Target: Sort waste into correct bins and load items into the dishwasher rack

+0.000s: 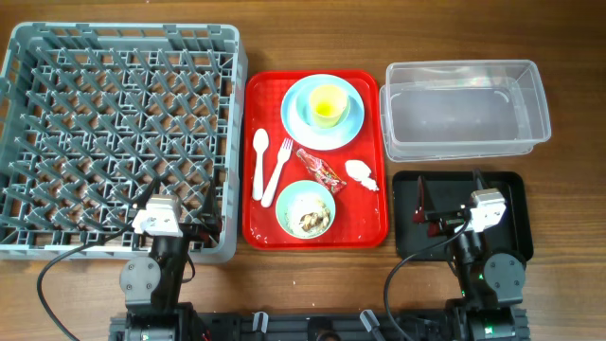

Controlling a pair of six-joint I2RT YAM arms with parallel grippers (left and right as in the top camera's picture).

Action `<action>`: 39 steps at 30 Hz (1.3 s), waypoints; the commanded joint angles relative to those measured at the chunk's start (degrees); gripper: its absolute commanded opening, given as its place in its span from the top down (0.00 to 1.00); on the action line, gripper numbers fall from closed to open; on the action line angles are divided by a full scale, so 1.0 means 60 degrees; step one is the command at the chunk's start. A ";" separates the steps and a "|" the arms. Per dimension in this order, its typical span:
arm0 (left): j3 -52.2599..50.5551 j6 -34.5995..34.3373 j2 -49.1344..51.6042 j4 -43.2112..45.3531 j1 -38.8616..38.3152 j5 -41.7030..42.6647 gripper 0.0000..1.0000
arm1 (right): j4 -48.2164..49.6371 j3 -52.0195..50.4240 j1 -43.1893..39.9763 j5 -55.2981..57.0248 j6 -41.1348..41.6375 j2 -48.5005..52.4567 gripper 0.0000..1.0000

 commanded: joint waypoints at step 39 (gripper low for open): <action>0.0131 -0.0066 -0.0040 0.1304 0.0069 0.1111 0.00 | 0.0033 -0.0011 -0.0047 -0.0087 -0.0051 0.0022 0.00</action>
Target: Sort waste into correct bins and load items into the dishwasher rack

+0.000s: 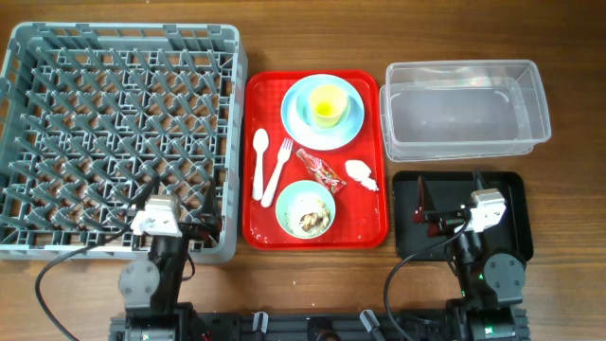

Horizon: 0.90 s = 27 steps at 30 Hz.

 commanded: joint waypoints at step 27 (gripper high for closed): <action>1.4855 -0.2255 1.4069 -1.1551 -0.2641 0.0466 0.93 | 0.0033 -0.0011 -0.0047 -0.0087 -0.0051 0.0018 0.00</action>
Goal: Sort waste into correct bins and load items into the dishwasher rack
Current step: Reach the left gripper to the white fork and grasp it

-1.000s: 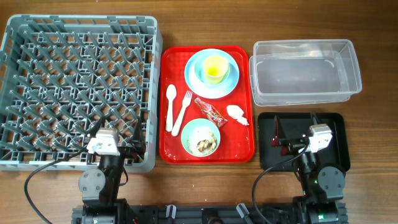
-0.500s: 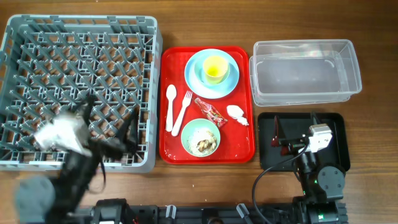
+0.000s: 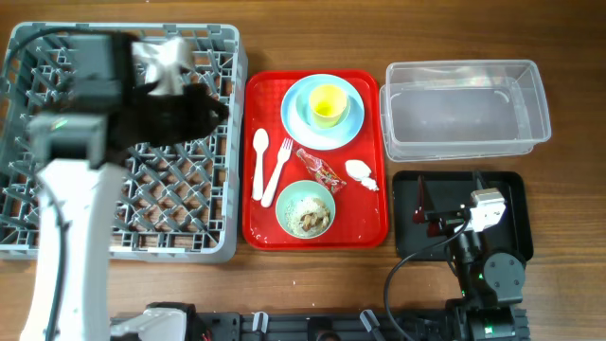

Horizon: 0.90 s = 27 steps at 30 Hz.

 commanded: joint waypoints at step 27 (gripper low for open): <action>-0.4025 -0.0277 0.4612 0.3840 -0.4011 -0.5136 0.69 | 0.0029 -0.0011 -0.0051 -0.0087 -0.0051 -0.0025 0.00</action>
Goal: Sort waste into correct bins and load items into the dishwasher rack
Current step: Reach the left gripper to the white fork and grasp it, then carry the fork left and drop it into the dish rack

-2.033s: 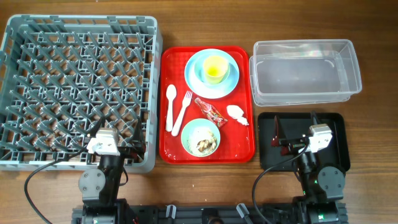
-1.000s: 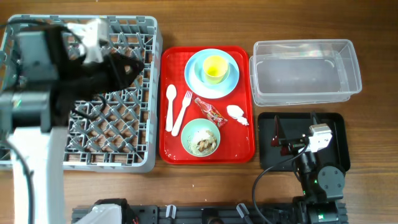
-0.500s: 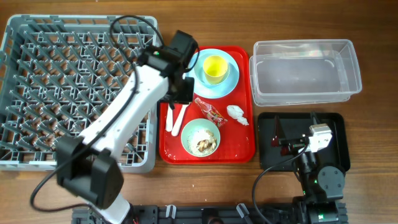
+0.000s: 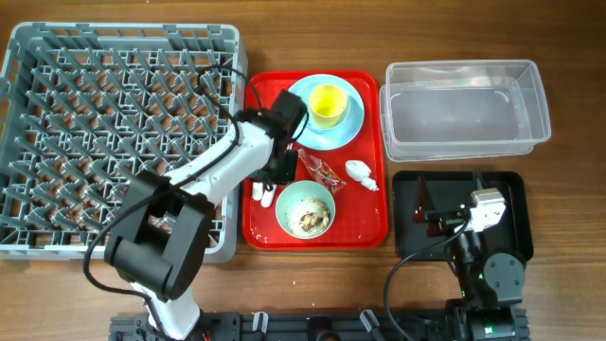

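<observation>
A red tray (image 4: 379, 237) holds a blue plate (image 4: 352, 121) with a yellow cup (image 4: 327, 104), a green bowl (image 4: 305, 210) with food scraps, a red wrapper (image 4: 322, 170) and a crumpled white tissue (image 4: 360, 172). My left gripper (image 4: 275, 170) is down over the white fork and spoon on the tray's left side. It hides most of both; only the spoon's end (image 4: 257, 192) shows. Whether its fingers are open or shut is not visible. My right gripper (image 4: 431, 216) rests folded over the black bin (image 4: 516, 218).
A large grey dishwasher rack (image 4: 114, 133) fills the left of the table, and my left arm reaches across its right edge. A clear plastic bin (image 4: 464, 109) stands at the back right, behind the black bin.
My left arm was raised over the rack, blurred and close to the camera. Now it is low over the tray, its gripper on the fork and spoon. The right arm has not moved.
At the two oldest moments both arms sat folded at the table's front edge and all items lay on the tray. Then my left arm was up over the rack. Now it reaches onto the tray at the cutlery; nothing on the tray has visibly shifted.
</observation>
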Controlling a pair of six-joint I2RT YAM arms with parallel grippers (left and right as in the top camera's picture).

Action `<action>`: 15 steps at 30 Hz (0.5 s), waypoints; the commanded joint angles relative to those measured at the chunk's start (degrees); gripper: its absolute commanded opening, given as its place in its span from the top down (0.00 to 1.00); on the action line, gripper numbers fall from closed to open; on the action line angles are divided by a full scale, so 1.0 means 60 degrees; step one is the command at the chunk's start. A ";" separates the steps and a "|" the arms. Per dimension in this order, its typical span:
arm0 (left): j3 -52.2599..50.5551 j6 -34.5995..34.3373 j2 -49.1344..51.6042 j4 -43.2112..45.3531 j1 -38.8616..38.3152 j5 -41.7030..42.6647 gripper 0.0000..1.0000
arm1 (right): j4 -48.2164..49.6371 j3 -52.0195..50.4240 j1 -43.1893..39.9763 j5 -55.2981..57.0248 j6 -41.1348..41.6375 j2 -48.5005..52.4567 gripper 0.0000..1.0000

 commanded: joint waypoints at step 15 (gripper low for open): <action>-0.1508 0.0459 0.0058 0.2233 -0.0262 -0.0386 0.96 | 0.0026 -0.0011 -0.0051 -0.0087 -0.0047 -0.0025 0.00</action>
